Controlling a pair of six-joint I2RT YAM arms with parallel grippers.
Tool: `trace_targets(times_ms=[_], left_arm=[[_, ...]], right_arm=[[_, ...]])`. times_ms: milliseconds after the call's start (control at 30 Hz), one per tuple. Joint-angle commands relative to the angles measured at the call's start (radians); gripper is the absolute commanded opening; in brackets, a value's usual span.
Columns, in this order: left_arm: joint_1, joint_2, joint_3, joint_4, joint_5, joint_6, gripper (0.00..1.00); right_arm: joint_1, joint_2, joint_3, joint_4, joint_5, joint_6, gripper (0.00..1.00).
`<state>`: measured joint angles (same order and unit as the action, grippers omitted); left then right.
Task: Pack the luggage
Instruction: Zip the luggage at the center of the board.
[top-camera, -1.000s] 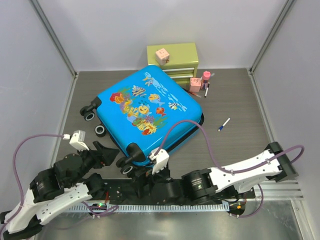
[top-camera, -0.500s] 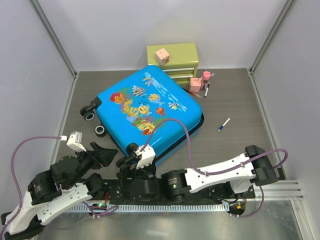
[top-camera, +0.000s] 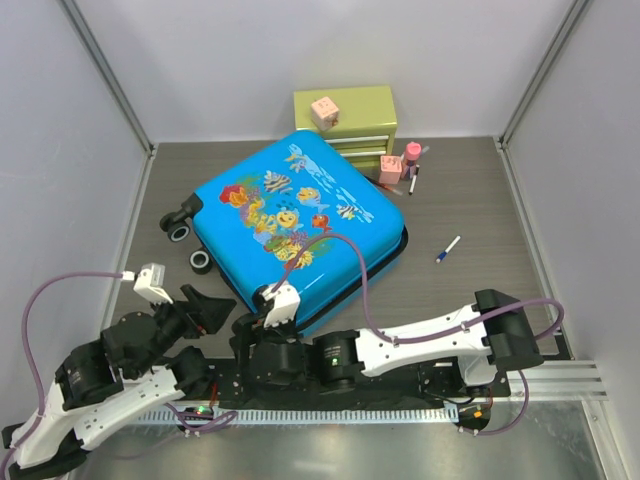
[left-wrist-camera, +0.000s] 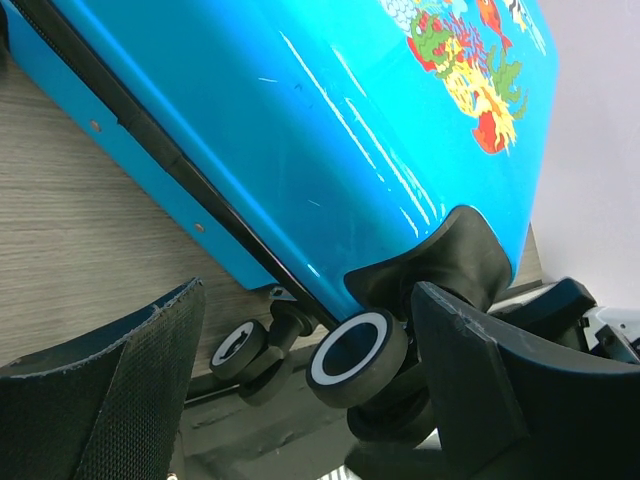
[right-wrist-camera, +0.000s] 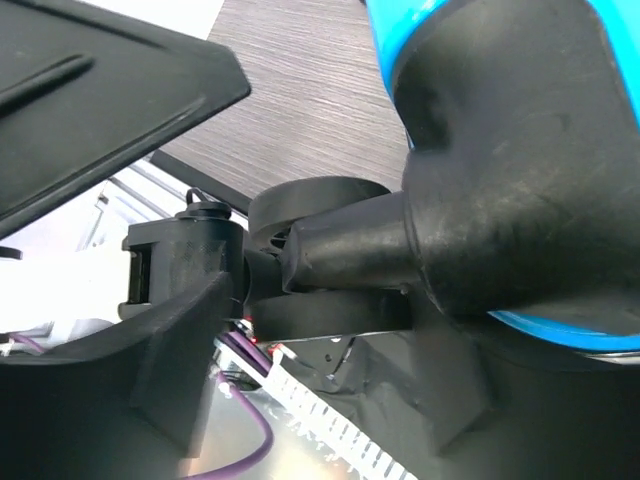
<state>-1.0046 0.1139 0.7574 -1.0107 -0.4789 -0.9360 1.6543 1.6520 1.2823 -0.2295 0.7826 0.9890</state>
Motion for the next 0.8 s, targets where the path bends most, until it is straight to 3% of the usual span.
trace_targets(times_ms=[0, 67, 233, 567, 767], left_arm=[[-0.009, -0.008, -0.001, 0.032, -0.013, 0.005, 0.84], [-0.009, 0.001, -0.003, 0.038, -0.01, 0.012, 0.84], [-0.009, 0.036, -0.03, 0.084, 0.009, 0.045, 0.82], [-0.009, -0.019, -0.222, 0.329, 0.104, 0.124, 0.72], [-0.009, 0.064, -0.351, 0.51, 0.207, 0.2, 0.62]], right_arm=[[-0.005, -0.006, 0.0, 0.038, 0.021, 0.011, 0.64], [-0.005, -0.03, -0.004, 0.004, 0.046, 0.028, 0.45], [-0.024, -0.13, -0.075, -0.086, 0.081, 0.074, 0.15], [-0.056, -0.314, -0.114, -0.244, 0.09, 0.06, 0.07], [-0.056, -0.379, -0.1, -0.292, 0.101, 0.054, 0.03]])
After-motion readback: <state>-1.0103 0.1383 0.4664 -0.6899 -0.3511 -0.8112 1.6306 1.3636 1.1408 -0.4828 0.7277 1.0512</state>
